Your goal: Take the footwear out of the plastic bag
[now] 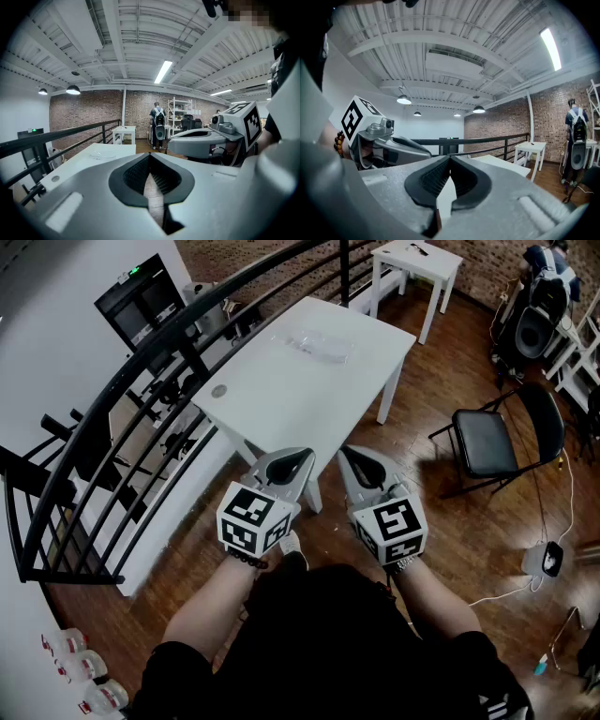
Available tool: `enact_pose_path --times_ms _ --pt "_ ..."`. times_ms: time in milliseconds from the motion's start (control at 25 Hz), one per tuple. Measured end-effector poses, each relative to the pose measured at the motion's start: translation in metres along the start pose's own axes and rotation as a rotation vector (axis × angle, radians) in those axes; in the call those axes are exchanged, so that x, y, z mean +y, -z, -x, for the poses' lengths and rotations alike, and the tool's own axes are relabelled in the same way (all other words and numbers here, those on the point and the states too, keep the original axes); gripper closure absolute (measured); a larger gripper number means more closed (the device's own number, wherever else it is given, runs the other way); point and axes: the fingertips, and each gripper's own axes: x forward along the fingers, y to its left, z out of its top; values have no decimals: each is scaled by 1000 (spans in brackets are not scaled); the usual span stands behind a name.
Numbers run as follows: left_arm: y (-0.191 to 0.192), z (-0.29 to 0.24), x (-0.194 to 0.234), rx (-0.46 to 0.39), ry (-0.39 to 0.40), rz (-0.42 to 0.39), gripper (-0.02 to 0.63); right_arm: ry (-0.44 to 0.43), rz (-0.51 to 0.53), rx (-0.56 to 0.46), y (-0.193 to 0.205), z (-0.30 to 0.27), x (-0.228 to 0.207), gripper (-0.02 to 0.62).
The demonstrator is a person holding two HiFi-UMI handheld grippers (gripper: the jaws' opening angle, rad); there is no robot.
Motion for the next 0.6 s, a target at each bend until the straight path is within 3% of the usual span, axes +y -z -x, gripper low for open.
enact_pose_path --times_ms 600 --pt "-19 -69 98 -31 62 28 592 51 47 50 -8 -105 -48 606"
